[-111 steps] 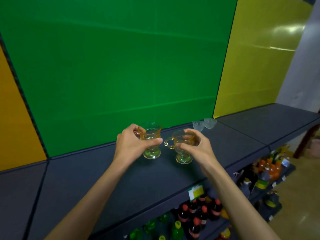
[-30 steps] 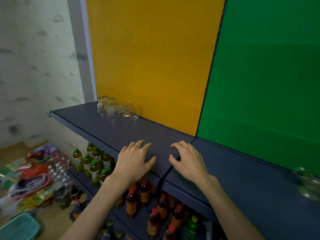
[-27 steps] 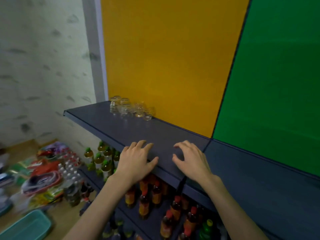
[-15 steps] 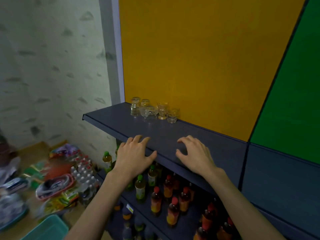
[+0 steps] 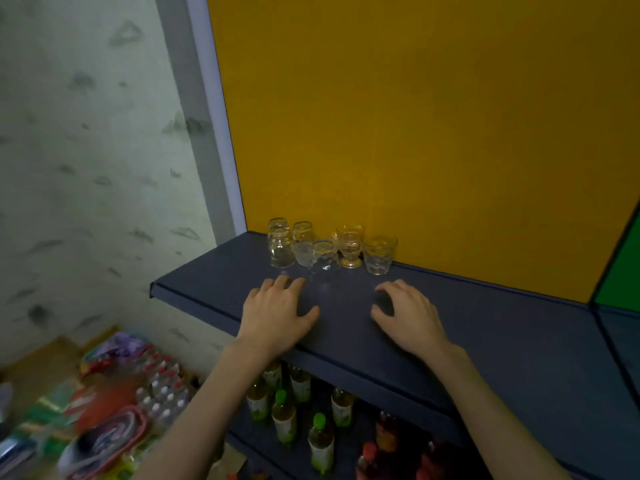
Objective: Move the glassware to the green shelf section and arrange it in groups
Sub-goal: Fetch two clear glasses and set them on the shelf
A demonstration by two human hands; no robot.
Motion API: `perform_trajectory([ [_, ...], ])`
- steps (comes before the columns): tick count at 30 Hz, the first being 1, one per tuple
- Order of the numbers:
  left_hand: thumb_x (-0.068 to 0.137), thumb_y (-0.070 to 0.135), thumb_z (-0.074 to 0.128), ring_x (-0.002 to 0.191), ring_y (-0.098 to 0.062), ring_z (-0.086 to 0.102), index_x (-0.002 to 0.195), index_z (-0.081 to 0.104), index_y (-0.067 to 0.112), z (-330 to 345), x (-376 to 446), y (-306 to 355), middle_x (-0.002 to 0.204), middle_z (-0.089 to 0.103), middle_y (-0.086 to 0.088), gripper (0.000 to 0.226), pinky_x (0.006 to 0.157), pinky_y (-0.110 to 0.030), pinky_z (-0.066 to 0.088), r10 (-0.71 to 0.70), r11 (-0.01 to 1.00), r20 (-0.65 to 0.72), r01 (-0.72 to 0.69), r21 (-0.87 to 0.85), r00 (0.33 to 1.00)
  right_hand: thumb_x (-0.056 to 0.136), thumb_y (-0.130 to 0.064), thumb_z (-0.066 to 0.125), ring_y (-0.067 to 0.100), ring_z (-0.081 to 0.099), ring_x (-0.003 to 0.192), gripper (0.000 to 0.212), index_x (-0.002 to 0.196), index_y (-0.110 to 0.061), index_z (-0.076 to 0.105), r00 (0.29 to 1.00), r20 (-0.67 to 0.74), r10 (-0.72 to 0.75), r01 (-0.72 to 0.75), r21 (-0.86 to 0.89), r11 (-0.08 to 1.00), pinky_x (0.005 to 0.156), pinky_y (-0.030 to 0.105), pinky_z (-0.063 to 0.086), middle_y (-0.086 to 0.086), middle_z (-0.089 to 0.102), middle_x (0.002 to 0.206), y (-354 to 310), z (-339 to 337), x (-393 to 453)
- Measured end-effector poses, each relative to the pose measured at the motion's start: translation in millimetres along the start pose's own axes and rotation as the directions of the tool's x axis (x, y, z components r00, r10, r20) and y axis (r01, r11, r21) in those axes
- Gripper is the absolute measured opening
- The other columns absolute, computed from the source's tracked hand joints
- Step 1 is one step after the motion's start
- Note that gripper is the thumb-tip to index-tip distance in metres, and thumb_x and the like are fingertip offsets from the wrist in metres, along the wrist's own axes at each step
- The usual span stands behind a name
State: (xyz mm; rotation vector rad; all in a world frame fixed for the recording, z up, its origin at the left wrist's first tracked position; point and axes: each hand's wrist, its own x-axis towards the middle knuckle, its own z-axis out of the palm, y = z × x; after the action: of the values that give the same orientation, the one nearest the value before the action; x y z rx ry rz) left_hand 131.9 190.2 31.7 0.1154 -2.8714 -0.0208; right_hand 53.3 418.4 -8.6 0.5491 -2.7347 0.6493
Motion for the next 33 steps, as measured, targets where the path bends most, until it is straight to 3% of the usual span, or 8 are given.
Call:
perform_trajectory([
  [9,0.095,0.062,0.048,0.132,-0.029,0.049,0.146,0.045,0.024,19,86,-24,0.143,0.052,-0.003,0.064,0.102,-0.044,0.045,0.132,0.99,-0.004,-0.132,-0.048,0.991,0.091,-0.044,0.058,0.022,0.056,0.116,0.039,0.125,-0.025,0.059,0.986,-0.061,0.152,-0.158,-0.112,0.981,0.082,0.035,0.047,-0.002,0.06,0.123,0,9,44],
  [16,0.092,0.066,0.054,0.133,-0.033,0.049,0.156,0.023,0.026,34,155,-29,0.145,0.044,-0.008,0.082,0.096,-0.049,0.05,0.225,0.962,0.043,-0.215,-0.167,0.973,0.092,-0.044,0.057,0.022,0.054,0.12,0.04,0.126,-0.024,0.059,0.948,-0.129,0.291,-0.31,-0.157,0.938,0.085,0.035,0.046,-0.002,0.059,0.127,-3,9,62],
  [23,0.088,0.069,0.059,0.126,-0.037,0.058,0.149,0.036,0.026,45,189,-31,0.146,0.046,-0.008,0.078,0.094,-0.047,0.051,0.362,0.929,0.097,-0.351,-0.114,0.927,0.09,-0.043,0.058,0.025,0.055,0.12,0.044,0.129,-0.024,0.058,0.884,-0.173,0.435,-0.461,-0.159,0.873,0.085,0.035,0.045,-0.001,0.06,0.129,-5,12,74],
  [28,0.078,0.074,0.066,0.126,-0.037,0.056,0.15,0.036,0.031,49,196,-34,0.142,0.041,-0.006,0.089,0.097,-0.048,0.05,0.447,0.89,0.144,-0.422,-0.175,0.883,0.088,-0.048,0.06,0.026,0.055,0.122,0.052,0.133,-0.022,0.054,0.858,-0.177,0.482,-0.507,-0.141,0.851,0.088,0.038,0.047,0.0,0.059,0.132,-10,20,88],
  [33,0.061,0.081,0.074,0.127,-0.027,0.057,0.141,0.043,0.033,51,198,-33,0.138,0.059,0.002,0.098,0.099,-0.044,0.047,0.536,0.841,0.226,-0.489,-0.232,0.814,0.085,-0.054,0.064,0.027,0.055,0.125,0.073,0.145,-0.018,0.043,0.84,-0.18,0.511,-0.532,-0.099,0.841,0.09,0.041,0.048,0.002,0.056,0.138,-16,26,100],
])
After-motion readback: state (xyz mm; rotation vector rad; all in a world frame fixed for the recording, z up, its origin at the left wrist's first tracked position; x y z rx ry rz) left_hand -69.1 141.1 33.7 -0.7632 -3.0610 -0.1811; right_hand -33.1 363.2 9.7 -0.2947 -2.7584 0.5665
